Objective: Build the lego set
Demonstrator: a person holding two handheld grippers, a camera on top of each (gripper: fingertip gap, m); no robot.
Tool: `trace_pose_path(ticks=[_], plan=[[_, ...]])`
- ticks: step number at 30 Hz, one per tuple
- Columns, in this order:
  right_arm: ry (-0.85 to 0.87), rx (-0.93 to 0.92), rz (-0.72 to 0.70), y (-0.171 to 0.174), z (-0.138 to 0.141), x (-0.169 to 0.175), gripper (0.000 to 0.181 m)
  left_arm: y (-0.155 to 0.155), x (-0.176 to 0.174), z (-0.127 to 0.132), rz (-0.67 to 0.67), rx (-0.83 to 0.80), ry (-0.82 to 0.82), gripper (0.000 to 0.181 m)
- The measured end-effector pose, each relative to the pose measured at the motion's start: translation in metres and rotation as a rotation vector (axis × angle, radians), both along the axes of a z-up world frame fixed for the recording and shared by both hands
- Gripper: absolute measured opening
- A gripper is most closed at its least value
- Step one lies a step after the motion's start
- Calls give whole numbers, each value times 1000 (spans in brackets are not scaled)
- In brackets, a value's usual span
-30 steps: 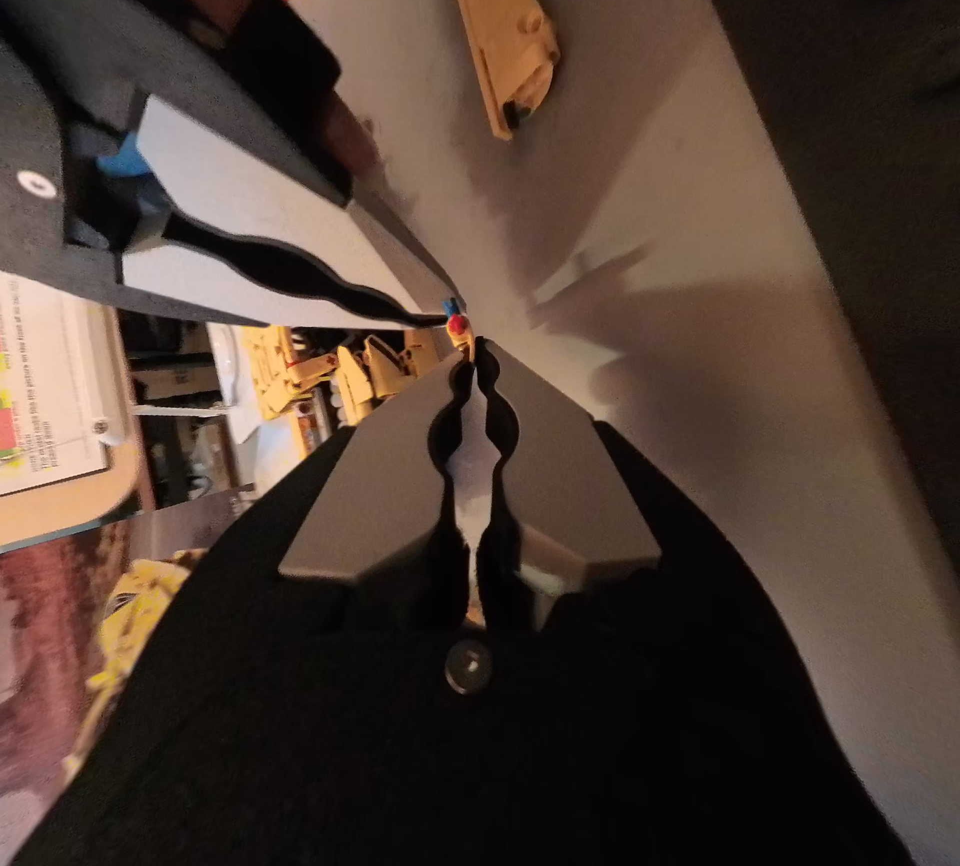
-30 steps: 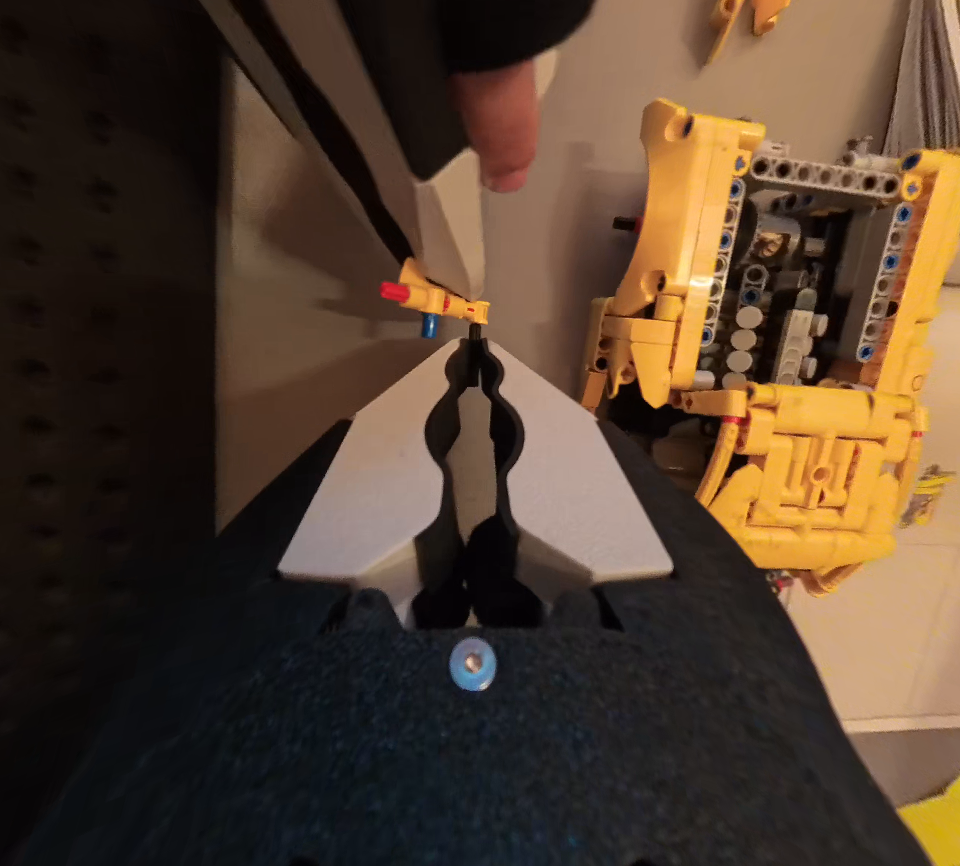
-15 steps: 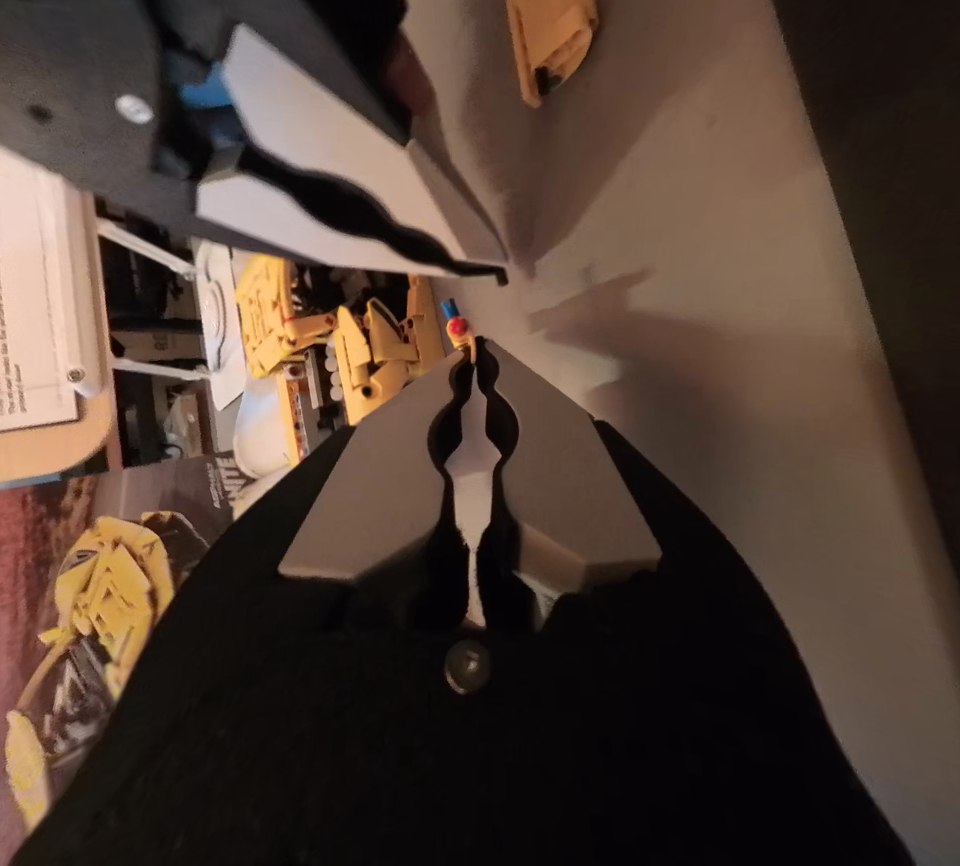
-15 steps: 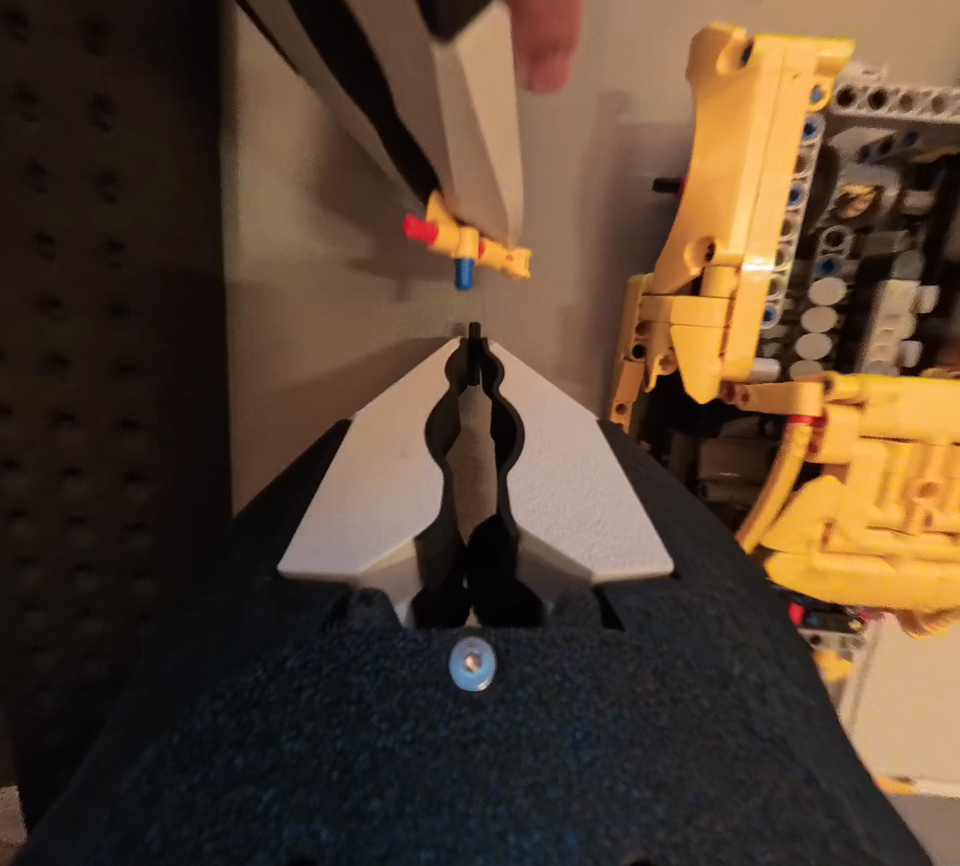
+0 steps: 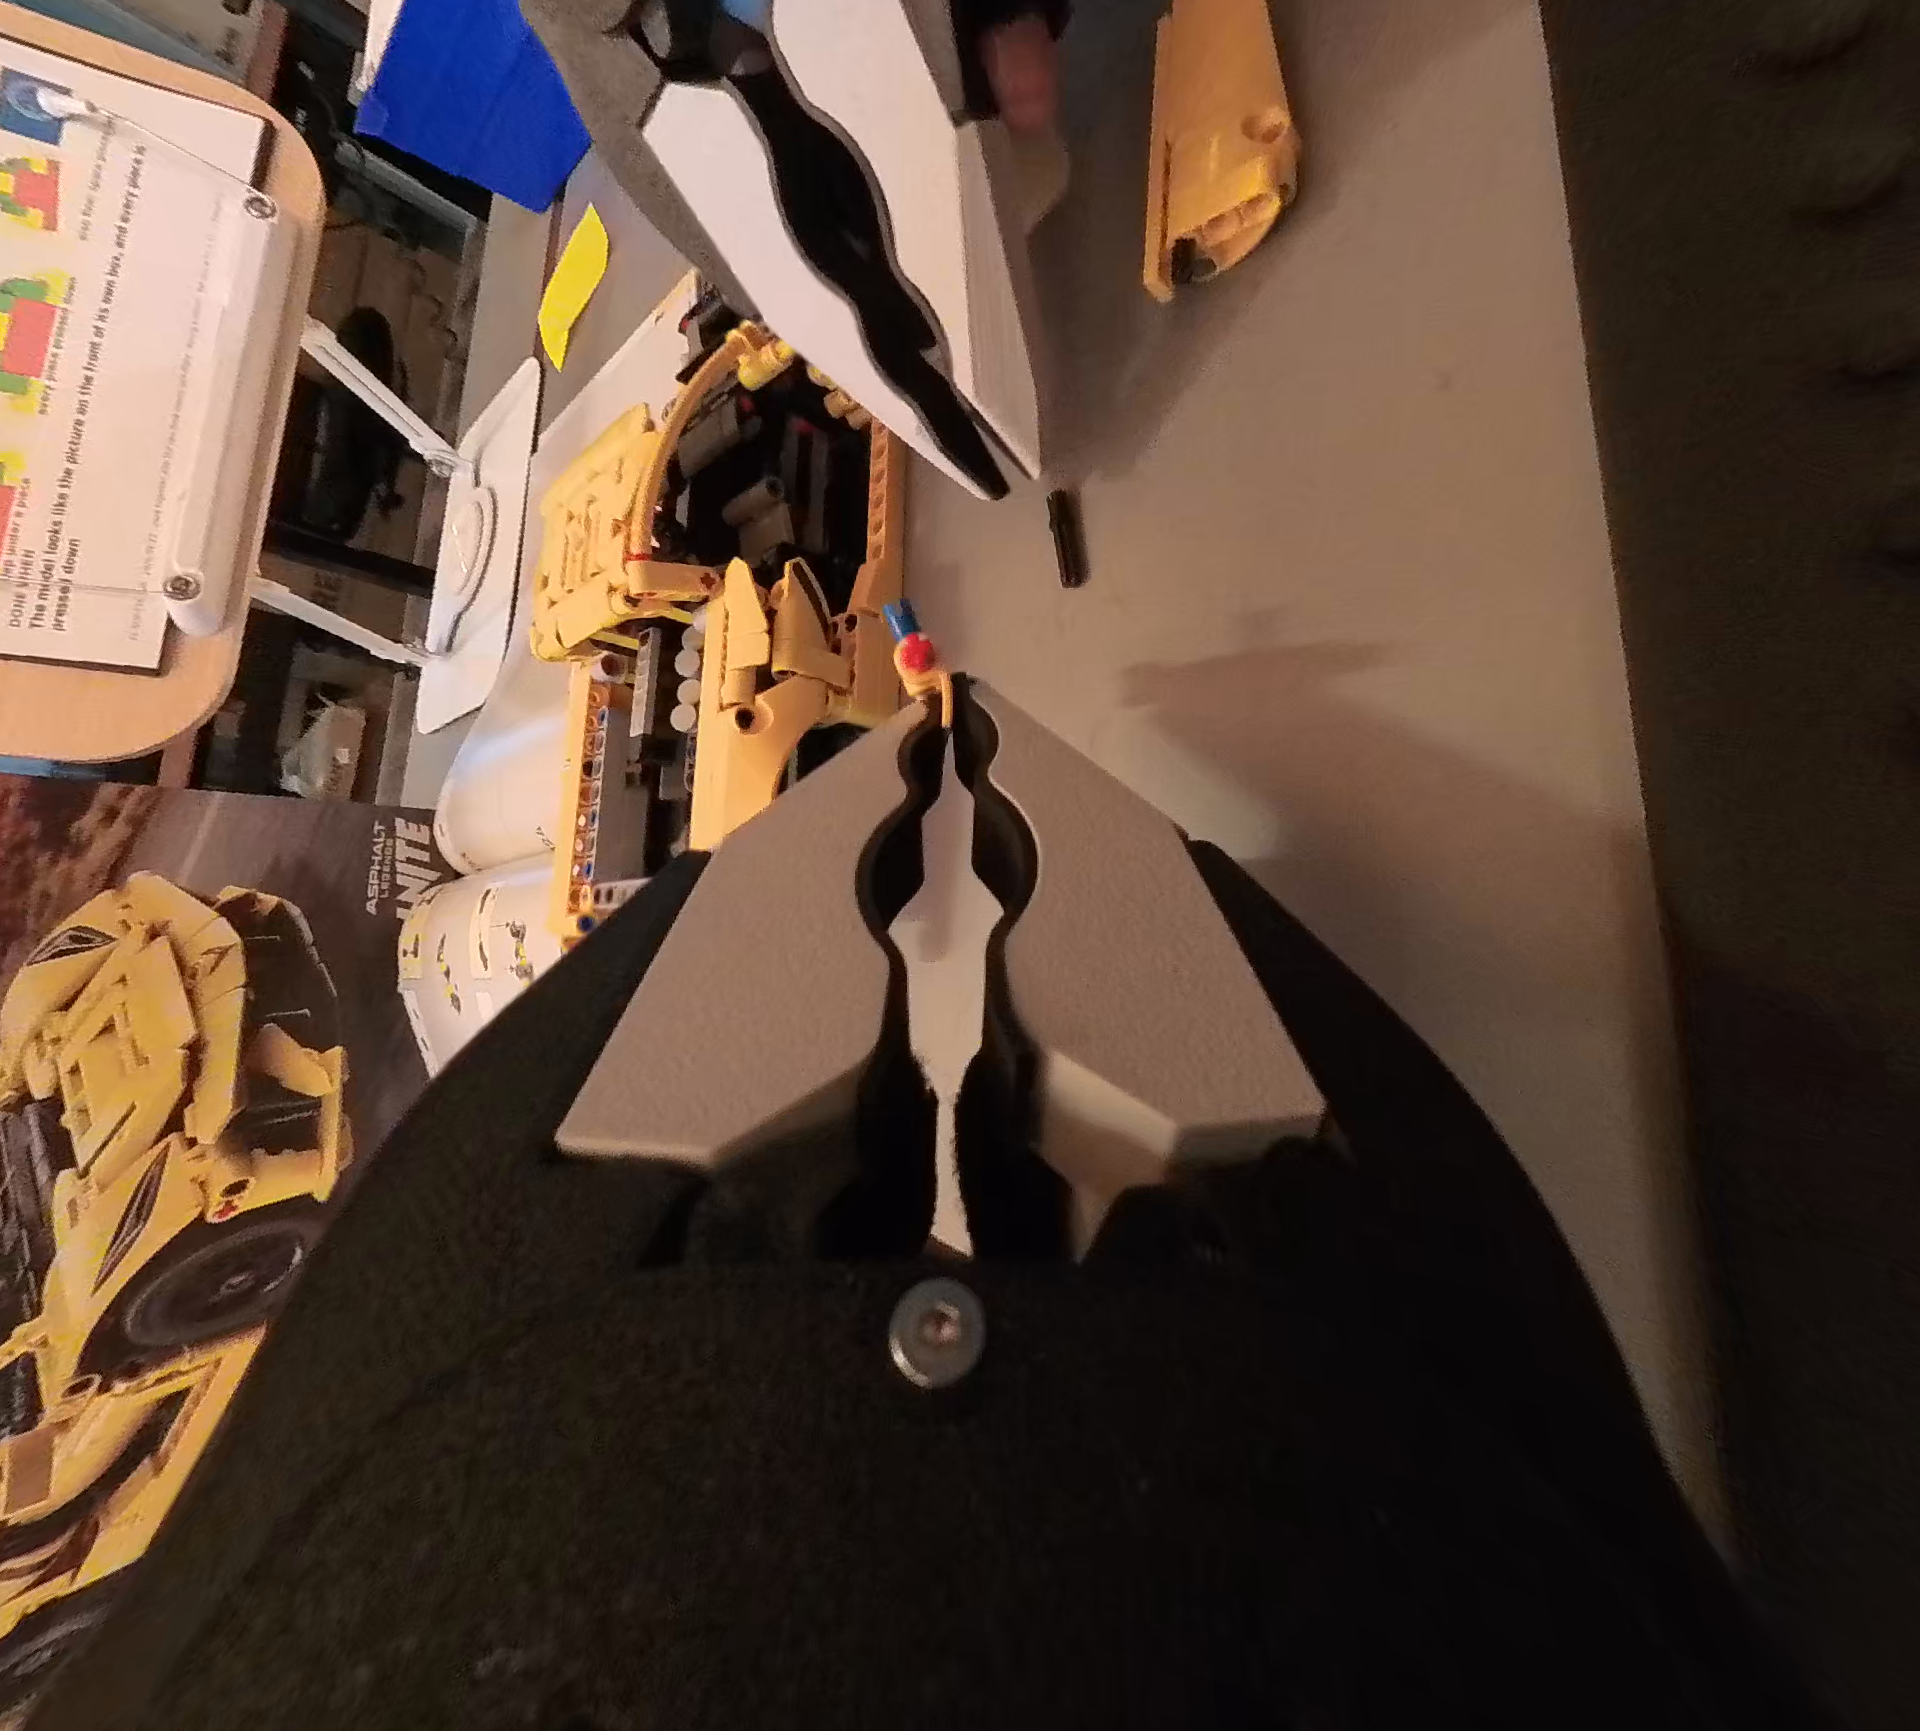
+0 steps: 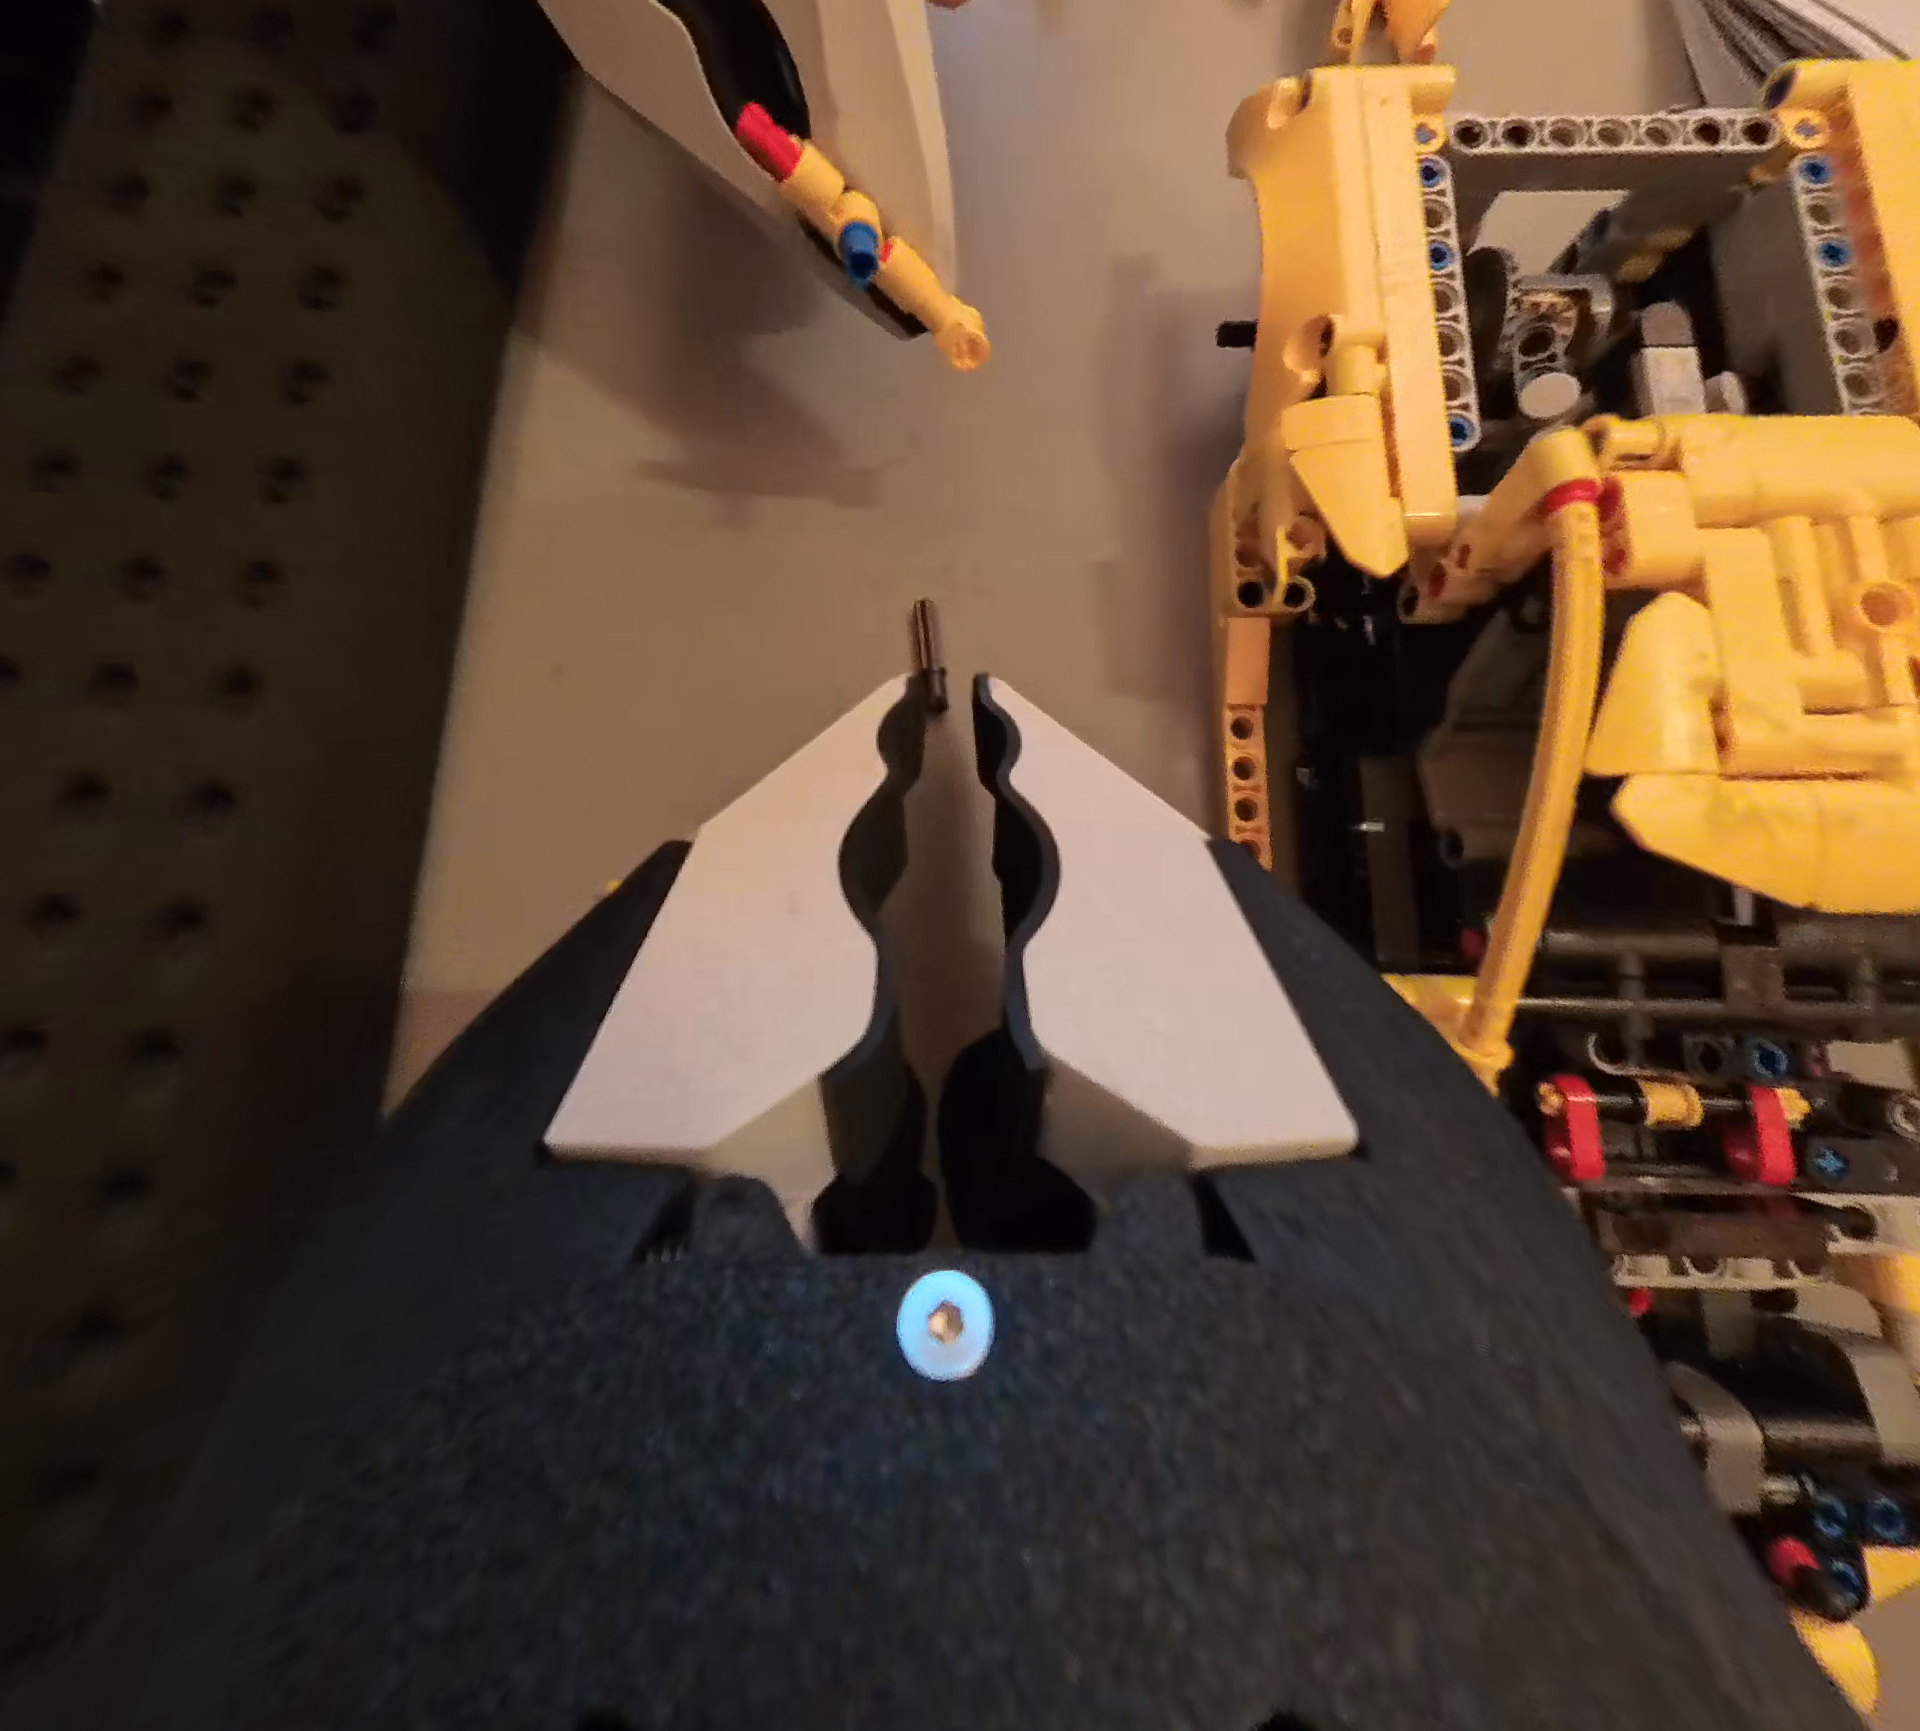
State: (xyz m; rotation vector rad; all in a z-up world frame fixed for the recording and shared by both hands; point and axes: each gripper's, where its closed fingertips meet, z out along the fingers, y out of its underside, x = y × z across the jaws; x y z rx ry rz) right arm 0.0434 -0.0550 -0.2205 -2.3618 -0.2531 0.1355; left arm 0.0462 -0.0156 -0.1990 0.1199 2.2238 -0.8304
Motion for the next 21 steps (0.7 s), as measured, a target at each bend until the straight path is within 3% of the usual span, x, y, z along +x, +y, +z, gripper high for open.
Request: trace_pose_path(ticks=[10,16,21], plan=[[-67,-25,50,9,-12,-4,5,-2,1,15,-12,-142,-10,0],[-48,73,-26,22,35,-2,3,-7,-3,14,-35,-157,0,0],[-131,17,-1,29,38,-8,4,-9,-6,11,-39,-144,17,0]])
